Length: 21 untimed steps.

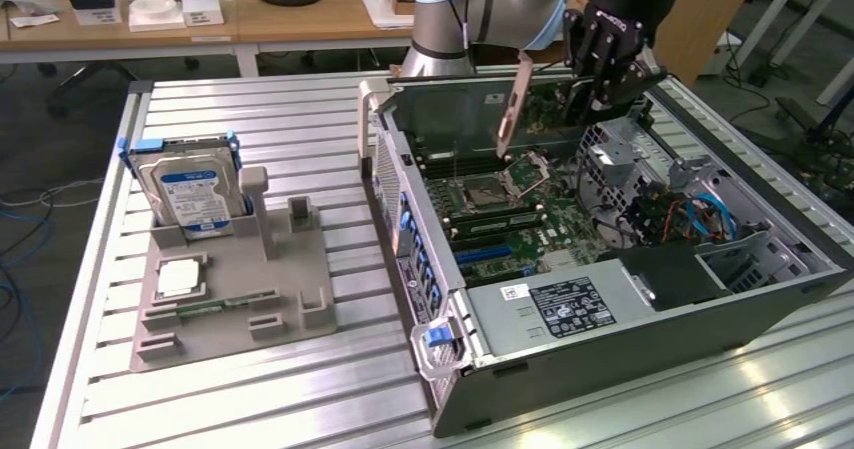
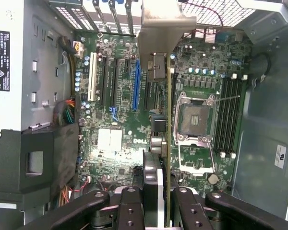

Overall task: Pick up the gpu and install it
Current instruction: 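Insert the gpu into the slot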

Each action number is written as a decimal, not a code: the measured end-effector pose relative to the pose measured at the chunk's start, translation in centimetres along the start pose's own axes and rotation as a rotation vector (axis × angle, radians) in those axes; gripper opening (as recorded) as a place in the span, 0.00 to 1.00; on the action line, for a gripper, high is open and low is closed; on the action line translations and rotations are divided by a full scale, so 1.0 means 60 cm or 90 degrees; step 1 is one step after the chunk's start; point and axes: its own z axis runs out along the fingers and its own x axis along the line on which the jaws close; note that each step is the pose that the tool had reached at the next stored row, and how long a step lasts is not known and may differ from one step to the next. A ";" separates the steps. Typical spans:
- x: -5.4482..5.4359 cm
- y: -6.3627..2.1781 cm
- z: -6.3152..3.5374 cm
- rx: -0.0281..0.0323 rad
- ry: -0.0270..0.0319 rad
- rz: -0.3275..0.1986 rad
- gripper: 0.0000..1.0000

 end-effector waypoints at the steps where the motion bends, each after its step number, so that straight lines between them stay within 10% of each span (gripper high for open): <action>1: 0.000 0.000 0.000 0.0004 0.0000 -0.002 0.28; 7: 0.001 0.003 0.005 0.0078 0.0001 -0.010 0.28; 21: 0.001 0.009 0.034 0.0068 0.0028 0.050 0.28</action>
